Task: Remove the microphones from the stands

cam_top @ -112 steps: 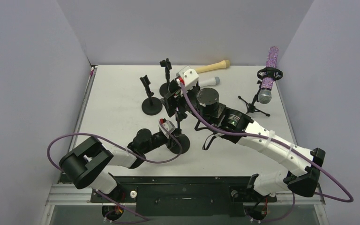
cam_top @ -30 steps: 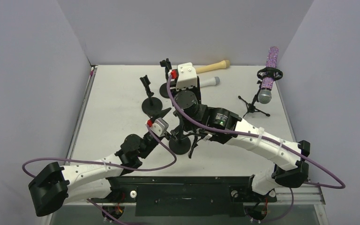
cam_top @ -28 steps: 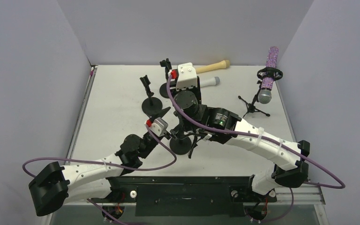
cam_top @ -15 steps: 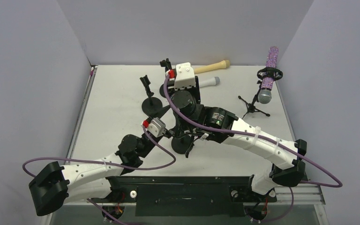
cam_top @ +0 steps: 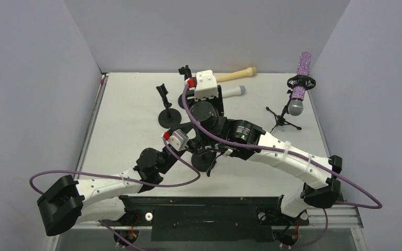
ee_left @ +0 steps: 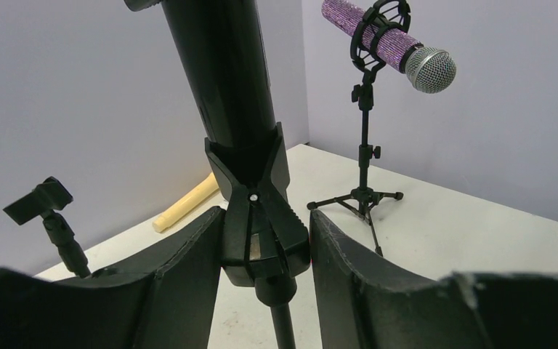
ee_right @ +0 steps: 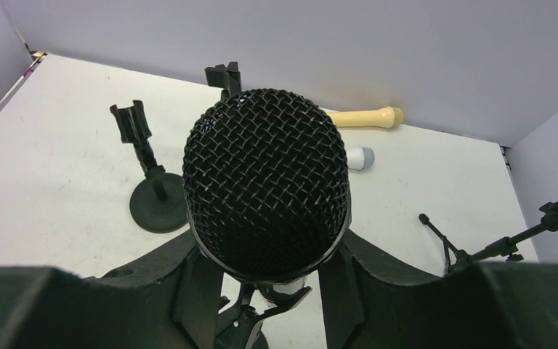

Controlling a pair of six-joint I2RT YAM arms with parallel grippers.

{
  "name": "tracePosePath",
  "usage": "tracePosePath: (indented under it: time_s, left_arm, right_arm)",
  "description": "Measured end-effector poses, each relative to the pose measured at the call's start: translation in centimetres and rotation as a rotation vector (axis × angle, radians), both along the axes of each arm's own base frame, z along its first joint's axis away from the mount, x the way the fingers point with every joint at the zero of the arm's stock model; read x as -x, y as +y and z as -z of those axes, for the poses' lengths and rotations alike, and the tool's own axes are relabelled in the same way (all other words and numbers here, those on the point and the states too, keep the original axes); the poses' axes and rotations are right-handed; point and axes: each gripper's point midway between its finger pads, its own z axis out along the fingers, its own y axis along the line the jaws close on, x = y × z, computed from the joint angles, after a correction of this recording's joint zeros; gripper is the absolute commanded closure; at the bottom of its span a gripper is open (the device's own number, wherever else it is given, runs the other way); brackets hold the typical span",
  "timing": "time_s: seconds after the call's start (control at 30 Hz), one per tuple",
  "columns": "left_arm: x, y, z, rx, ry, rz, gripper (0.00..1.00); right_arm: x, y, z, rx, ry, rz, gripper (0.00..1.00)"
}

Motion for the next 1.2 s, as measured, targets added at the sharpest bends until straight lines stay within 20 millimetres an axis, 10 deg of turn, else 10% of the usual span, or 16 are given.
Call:
tracePosePath:
  time_s: [0.23, 1.2]
  left_arm:
    - [-0.2, -0.1, -0.1, 0.012, 0.008, -0.004, 0.99]
    - [-1.6, 1.2, -0.2, -0.027, 0.135, -0.119, 1.0]
  right_arm:
    - [0.0, -0.2, -0.1, 0.001, -0.004, 0.012, 1.0]
    - [0.4, 0.6, -1.4, -0.007, -0.028, -0.044, 1.0]
